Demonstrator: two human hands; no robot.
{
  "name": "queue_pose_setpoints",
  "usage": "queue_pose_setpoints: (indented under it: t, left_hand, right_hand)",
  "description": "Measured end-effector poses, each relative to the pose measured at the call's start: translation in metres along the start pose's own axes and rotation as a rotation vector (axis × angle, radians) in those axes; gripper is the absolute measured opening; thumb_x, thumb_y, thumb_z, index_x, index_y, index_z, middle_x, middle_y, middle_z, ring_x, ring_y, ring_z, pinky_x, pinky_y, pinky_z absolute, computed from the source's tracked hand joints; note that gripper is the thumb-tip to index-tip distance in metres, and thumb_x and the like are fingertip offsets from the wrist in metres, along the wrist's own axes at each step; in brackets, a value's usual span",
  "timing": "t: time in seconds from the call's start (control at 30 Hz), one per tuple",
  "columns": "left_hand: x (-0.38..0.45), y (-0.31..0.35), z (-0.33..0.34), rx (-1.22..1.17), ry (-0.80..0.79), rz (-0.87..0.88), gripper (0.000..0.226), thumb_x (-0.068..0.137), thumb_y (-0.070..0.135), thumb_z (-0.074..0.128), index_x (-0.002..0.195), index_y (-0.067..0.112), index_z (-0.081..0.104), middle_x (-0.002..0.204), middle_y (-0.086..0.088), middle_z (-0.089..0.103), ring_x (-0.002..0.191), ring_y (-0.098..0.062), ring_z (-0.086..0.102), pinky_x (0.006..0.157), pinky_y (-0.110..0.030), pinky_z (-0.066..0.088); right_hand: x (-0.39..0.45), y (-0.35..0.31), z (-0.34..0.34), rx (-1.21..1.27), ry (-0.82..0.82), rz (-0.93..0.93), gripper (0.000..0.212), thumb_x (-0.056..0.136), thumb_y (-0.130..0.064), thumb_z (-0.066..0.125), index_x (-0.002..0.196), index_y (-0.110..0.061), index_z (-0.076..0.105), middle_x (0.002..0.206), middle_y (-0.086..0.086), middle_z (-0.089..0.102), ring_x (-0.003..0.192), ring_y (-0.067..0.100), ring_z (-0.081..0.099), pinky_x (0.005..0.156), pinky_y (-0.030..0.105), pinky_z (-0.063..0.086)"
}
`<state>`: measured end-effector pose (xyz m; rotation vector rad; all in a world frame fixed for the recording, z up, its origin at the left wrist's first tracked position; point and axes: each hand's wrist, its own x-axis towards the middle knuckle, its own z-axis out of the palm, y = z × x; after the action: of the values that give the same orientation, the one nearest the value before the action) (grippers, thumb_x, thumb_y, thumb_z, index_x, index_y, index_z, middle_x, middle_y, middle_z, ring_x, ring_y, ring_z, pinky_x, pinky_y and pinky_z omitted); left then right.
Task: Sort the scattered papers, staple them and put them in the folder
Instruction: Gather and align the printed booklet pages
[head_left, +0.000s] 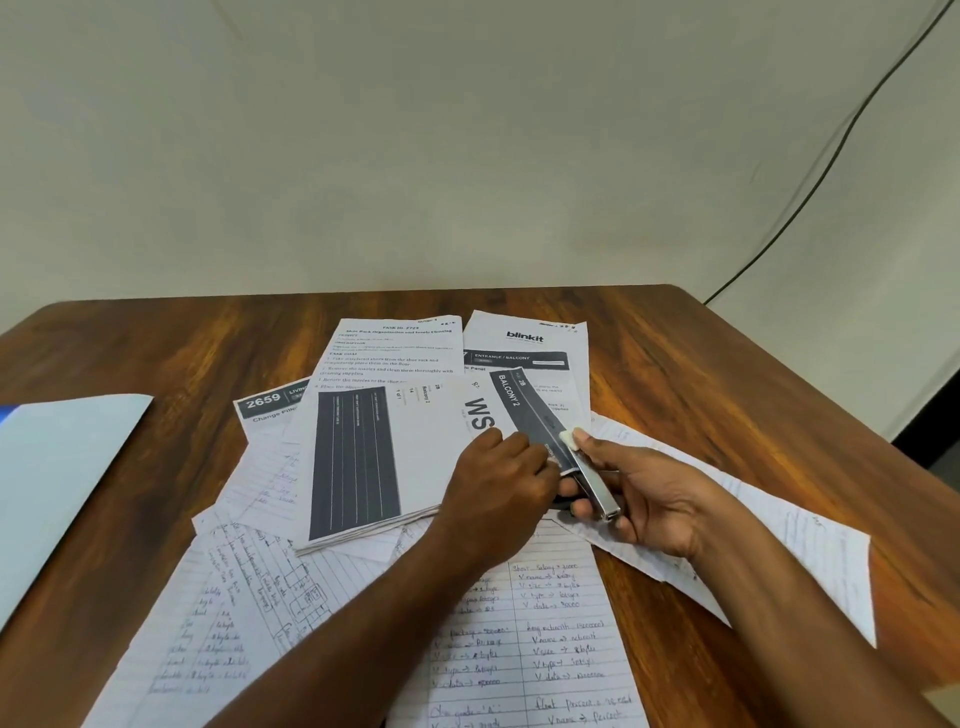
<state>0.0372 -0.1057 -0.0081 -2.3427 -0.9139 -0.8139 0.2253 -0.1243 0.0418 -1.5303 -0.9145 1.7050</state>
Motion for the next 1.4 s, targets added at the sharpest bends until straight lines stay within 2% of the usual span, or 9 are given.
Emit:
queue_pose_setpoints:
  t: [0.17, 0.33, 0.47, 0.63, 0.77, 1.0, 1.2, 1.33, 1.4]
  left_hand:
    - [0.0, 0.0, 0.001, 0.01, -0.013, 0.0, 0.024, 0.088, 0.005, 0.056, 0.068, 0.017, 0.063, 0.066, -0.001, 0.059, 0.064, -0.023, 0.054, 0.062, -0.035, 0.038]
    - [0.0, 0.001, 0.0, 0.013, -0.023, 0.002, 0.023, 0.085, 0.006, 0.056, 0.067, 0.018, 0.062, 0.066, -0.001, 0.058, 0.064, -0.023, 0.054, 0.062, -0.035, 0.037]
    - [0.001, 0.001, -0.001, 0.017, -0.028, 0.014, 0.022, 0.085, 0.007, 0.056, 0.067, 0.019, 0.062, 0.066, 0.0, 0.058, 0.065, -0.022, 0.054, 0.063, -0.035, 0.037]
    - [0.001, 0.001, -0.003, 0.02, -0.03, 0.019, 0.025, 0.087, 0.008, 0.052, 0.068, 0.019, 0.064, 0.067, 0.0, 0.06, 0.065, -0.022, 0.056, 0.063, -0.034, 0.038]
    - [0.002, 0.001, -0.004, 0.015, -0.012, 0.018, 0.026, 0.086, 0.007, 0.052, 0.066, 0.019, 0.063, 0.066, 0.001, 0.059, 0.064, -0.021, 0.055, 0.061, -0.033, 0.036]
    - [0.001, 0.0, -0.002, 0.01, -0.018, 0.019, 0.022, 0.088, 0.009, 0.061, 0.069, 0.019, 0.066, 0.069, 0.001, 0.062, 0.067, -0.022, 0.057, 0.063, -0.034, 0.038]
    - [0.001, 0.001, -0.002, -0.002, 0.001, 0.014, 0.024, 0.091, 0.01, 0.059, 0.07, 0.018, 0.067, 0.069, 0.0, 0.062, 0.066, -0.021, 0.056, 0.063, -0.033, 0.037]
    - [0.001, 0.0, -0.001, -0.006, -0.002, 0.011, 0.022, 0.092, 0.011, 0.063, 0.072, 0.018, 0.068, 0.07, 0.0, 0.062, 0.066, -0.021, 0.056, 0.064, -0.033, 0.038]
    - [0.001, 0.0, -0.002, -0.009, 0.001, 0.011, 0.022, 0.092, 0.011, 0.064, 0.072, 0.018, 0.068, 0.069, 0.0, 0.062, 0.066, -0.021, 0.056, 0.063, -0.033, 0.038]
  right_hand:
    - [0.0, 0.002, 0.002, -0.015, 0.021, -0.002, 0.04, 0.094, -0.05, 0.067, 0.097, -0.011, 0.075, 0.1, 0.012, 0.079, 0.063, 0.017, 0.071, 0.037, 0.018, 0.038]
    - [-0.003, 0.003, -0.001, 0.029, -0.019, 0.009, 0.039, 0.098, -0.044, 0.062, 0.102, -0.006, 0.071, 0.095, 0.014, 0.076, 0.066, 0.023, 0.073, 0.037, 0.021, 0.042]
    - [-0.001, 0.002, 0.0, 0.026, -0.034, 0.012, 0.044, 0.095, -0.046, 0.065, 0.109, -0.005, 0.067, 0.095, 0.016, 0.075, 0.07, 0.027, 0.072, 0.039, 0.023, 0.045]
    - [0.0, 0.001, 0.006, -0.009, 0.008, -0.008, 0.055, 0.087, -0.06, 0.071, 0.095, -0.006, 0.069, 0.084, 0.012, 0.07, 0.068, 0.026, 0.067, 0.039, 0.022, 0.043]
    - [0.0, 0.002, 0.008, -0.021, 0.033, -0.026, 0.052, 0.087, -0.059, 0.072, 0.086, -0.006, 0.07, 0.078, 0.013, 0.068, 0.065, 0.025, 0.064, 0.038, 0.022, 0.043]
    - [-0.001, -0.002, 0.007, -0.025, 0.027, 0.001, 0.049, 0.091, -0.053, 0.068, 0.098, -0.005, 0.072, 0.083, 0.015, 0.074, 0.064, 0.025, 0.071, 0.039, 0.022, 0.045]
    - [-0.003, -0.003, 0.009, -0.013, 0.027, 0.005, 0.049, 0.09, -0.052, 0.069, 0.102, -0.005, 0.072, 0.082, 0.015, 0.073, 0.057, 0.023, 0.068, 0.04, 0.022, 0.045]
    - [-0.002, -0.001, 0.008, -0.01, 0.03, 0.002, 0.051, 0.086, -0.053, 0.072, 0.101, -0.005, 0.073, 0.084, 0.014, 0.073, 0.057, 0.023, 0.068, 0.05, 0.026, 0.045]
    - [-0.003, -0.001, 0.009, -0.006, 0.028, 0.005, 0.047, 0.088, -0.053, 0.071, 0.097, -0.006, 0.074, 0.083, 0.013, 0.073, 0.057, 0.022, 0.068, 0.05, 0.024, 0.043]
